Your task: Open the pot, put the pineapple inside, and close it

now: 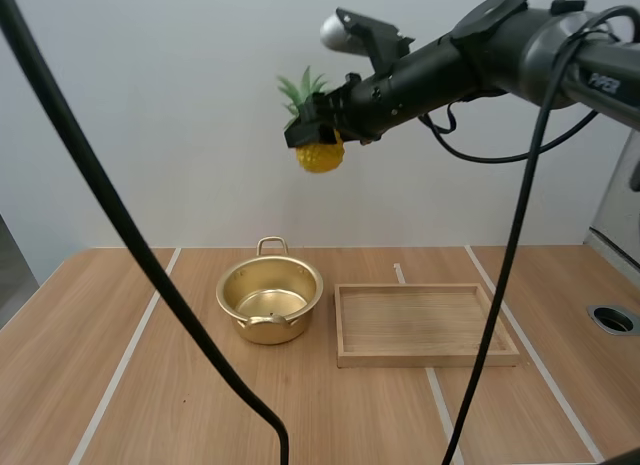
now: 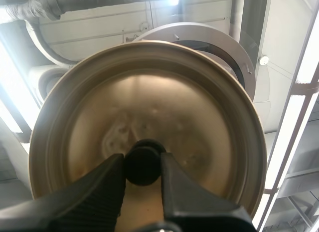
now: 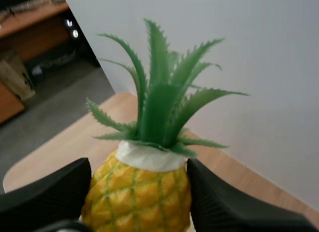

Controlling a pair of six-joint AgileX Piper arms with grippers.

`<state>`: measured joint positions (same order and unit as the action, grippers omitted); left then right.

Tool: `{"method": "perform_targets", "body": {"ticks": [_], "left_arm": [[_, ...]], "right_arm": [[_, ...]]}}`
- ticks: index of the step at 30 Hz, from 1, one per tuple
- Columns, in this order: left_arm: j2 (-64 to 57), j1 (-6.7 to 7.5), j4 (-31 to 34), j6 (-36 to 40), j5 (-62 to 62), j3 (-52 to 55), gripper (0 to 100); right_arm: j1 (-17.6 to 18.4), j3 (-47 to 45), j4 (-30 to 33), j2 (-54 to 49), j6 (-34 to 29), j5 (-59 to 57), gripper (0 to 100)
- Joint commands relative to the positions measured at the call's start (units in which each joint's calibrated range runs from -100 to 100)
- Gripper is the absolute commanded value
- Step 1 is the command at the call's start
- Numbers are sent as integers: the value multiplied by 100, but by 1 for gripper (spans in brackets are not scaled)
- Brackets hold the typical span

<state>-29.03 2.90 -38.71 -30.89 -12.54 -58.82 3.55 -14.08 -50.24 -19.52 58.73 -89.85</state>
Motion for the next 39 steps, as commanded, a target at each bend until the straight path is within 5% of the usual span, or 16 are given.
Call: {"method": "perform_targets", "body": {"ticks": [1,10,39], "left_arm": [[-12,15,45,-18,-152,-17,0],[-1,15,44,-351,-561,-17,0],[155,15,44,-429,-880,-17,0]], "right_arm": [[219,62,511,451,195,-186,0],[772,62,1373,1735,274,-186,0],[966,62,1792,3439,479,603,0]]}}
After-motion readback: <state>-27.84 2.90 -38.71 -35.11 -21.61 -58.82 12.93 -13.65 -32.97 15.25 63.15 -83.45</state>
